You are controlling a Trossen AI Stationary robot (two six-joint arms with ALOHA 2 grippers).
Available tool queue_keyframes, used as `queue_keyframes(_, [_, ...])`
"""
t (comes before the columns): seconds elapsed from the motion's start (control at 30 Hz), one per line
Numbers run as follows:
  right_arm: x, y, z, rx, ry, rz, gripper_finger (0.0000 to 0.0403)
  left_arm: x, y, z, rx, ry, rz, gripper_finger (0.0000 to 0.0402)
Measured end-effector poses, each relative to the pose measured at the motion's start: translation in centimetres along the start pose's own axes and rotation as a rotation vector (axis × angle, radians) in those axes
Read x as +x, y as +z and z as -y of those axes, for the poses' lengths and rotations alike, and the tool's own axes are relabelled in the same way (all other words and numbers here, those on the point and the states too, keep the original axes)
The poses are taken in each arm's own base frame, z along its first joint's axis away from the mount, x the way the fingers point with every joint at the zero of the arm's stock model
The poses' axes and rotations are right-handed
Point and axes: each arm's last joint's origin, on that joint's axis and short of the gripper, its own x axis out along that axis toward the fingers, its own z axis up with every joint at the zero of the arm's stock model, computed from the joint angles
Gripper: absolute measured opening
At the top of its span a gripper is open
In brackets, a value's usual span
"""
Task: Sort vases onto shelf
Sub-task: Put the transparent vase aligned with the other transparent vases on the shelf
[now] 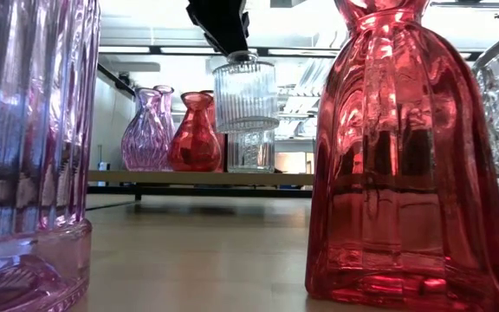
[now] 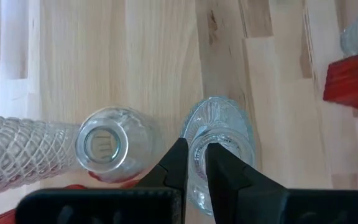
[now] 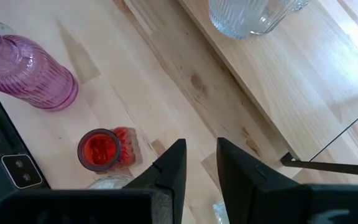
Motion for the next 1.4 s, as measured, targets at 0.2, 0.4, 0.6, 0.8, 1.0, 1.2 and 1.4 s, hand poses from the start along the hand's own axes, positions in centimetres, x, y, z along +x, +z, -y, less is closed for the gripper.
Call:
queue_keyframes(0.2, [0.1,0.1,0.0,0.002,-0.002,0.0,0.0069,1.8,0.2,0.2,-0.004,0.001,-0.017,0.0027])
queue_keyframes(0.4, [0.1,0.1,0.0,0.004,-0.003,-0.005,0.0069,2.5,0.2,0.3,-0.005,0.001,-0.029,0.0027])
queue_keyframes(0.6, [0.1,0.1,0.1,0.016,-0.008,-0.007,0.0069,3.0,0.1,0.0,-0.016,-0.002,-0.042,0.0026])
queue_keyframes(0.8, [0.1,0.0,0.1,0.014,-0.012,-0.008,0.0069,3.4,0.1,-0.3,-0.025,0.004,-0.048,0.0028])
queue_keyframes(1.0, [0.1,0.0,0.2,0.012,-0.015,-0.008,0.0069,3.7,0.0,-0.8,-0.037,0.009,-0.067,0.0026])
queue_keyframes(1.2, [0.1,0.0,0.2,0.011,-0.019,-0.01,0.0069,4.8,-0.1,-0.7,-0.035,0.003,-0.096,0.0028])
queue_keyframes(1.4, [0.1,0.0,0.3,0.009,-0.023,-0.013,0.0069,4.9,0.0,-0.7,-0.037,-0.001,-0.084,0.003])
